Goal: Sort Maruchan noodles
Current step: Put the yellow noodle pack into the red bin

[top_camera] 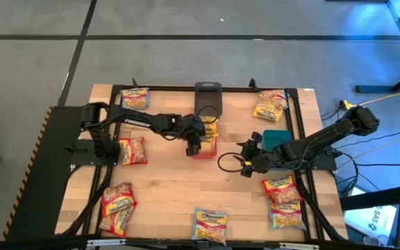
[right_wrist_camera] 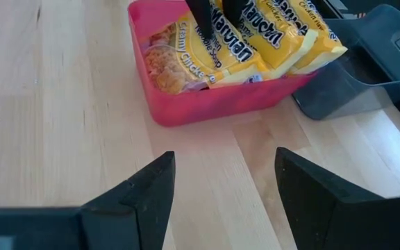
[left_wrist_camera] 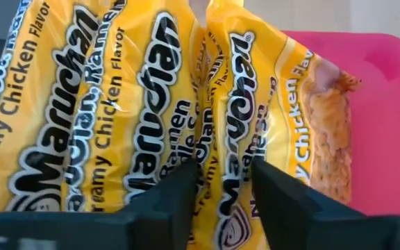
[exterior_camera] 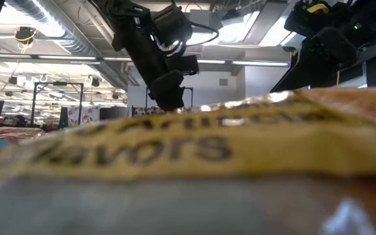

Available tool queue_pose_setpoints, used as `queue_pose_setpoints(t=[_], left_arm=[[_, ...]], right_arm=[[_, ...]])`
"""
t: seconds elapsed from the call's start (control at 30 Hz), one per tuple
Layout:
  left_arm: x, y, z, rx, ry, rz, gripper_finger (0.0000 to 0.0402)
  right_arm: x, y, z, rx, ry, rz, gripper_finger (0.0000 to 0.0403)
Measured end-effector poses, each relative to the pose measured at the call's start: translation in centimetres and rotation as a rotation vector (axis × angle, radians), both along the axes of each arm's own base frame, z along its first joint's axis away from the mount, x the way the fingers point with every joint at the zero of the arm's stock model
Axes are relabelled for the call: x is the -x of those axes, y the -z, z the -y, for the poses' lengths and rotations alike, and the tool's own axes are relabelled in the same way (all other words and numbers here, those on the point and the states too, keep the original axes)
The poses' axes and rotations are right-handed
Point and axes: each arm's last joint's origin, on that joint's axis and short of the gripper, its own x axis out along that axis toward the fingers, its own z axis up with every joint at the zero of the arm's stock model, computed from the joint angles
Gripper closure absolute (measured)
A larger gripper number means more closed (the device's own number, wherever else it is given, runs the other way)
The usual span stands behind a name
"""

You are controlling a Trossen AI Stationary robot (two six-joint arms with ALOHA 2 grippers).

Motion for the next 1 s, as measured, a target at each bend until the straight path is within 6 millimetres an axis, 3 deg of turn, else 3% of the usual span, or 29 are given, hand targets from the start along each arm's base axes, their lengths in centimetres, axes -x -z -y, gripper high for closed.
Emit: queue_pose_setpoints(t=[0.3, 0.73, 1.0], left_arm=[[-0.1, -0.1, 0.4, -0.026, 0.028, -0.001, 0.0394], [0.9, -3.5, 2.7, -0.282, -0.056, 0.046, 0.0401], [1.1, -3.9, 2.6, -0.335, -0.074, 0.044, 0.0401]], right_arm=[[0.0, 0.0, 0.0, 0.000, 0.001, 0.001, 0.0189], [-0.4, -0.3, -0.1, -0.002, 0.011, 0.052, 0.0189], [-3.5, 0.6, -0.3, 0.061, -0.113, 0.141, 0.0189]])
